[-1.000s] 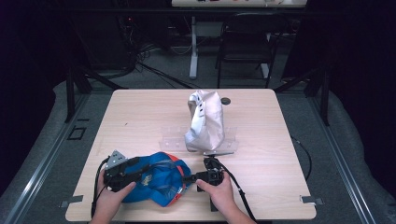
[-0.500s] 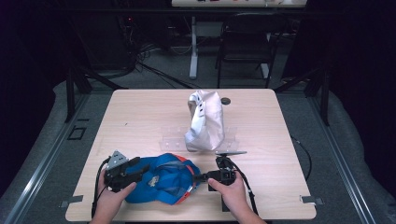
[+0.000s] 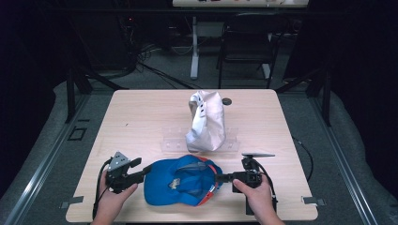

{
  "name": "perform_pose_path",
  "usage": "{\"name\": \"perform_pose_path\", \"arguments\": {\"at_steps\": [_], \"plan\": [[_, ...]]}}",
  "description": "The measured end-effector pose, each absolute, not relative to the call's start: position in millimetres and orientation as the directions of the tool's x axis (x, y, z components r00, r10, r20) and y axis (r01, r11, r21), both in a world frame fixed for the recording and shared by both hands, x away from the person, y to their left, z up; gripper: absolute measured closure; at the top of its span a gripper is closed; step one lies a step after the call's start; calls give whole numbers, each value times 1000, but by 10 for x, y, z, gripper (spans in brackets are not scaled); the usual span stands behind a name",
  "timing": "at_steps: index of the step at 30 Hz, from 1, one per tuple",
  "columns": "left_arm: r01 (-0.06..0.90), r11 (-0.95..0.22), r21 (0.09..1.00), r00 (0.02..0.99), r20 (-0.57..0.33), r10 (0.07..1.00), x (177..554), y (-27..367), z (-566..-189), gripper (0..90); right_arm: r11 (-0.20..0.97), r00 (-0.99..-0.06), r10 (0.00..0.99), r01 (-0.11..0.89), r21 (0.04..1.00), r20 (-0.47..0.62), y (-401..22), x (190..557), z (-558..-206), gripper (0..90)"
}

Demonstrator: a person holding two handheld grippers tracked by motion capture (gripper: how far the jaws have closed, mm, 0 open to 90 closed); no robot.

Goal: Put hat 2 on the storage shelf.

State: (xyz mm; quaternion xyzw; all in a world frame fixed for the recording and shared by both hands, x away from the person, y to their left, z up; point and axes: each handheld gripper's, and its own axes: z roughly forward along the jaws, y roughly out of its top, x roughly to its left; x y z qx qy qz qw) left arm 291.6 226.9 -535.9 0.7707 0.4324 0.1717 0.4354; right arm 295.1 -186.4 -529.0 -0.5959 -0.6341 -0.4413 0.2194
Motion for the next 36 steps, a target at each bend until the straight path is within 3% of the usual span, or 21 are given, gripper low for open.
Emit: {"name": "perform_pose_path", "arguments": {"at_steps": [2, 3, 8, 14, 36], "plan": [[519, -248, 818, 567, -113, 816, 2914, 2254, -5363, 461, -35, -223, 606, 951, 306, 763, -1996, 2953, -5234, 776], [519, -249, 818, 569, -113, 815, 2914, 2248, -5365, 462, -83, -189, 593, 952, 293, 783, -2003, 2937, -5219, 777], [519, -264, 813, 578, -106, 809, 2908, 2229, -5364, 462, -101, -182, 588, 950, 295, 788, -2134, 2935, -5131, 777], [517, -267, 813, 579, -102, 809, 2908, 2211, -5373, 462, -63, -184, 646, 955, 291, 741, -2256, 2965, -4973, 778], [520, -267, 811, 580, -106, 808, 2907, 2180, -5390, 462, -94, -138, 667, 959, 266, 732, -2556, 3030, -4633, 778]]}}
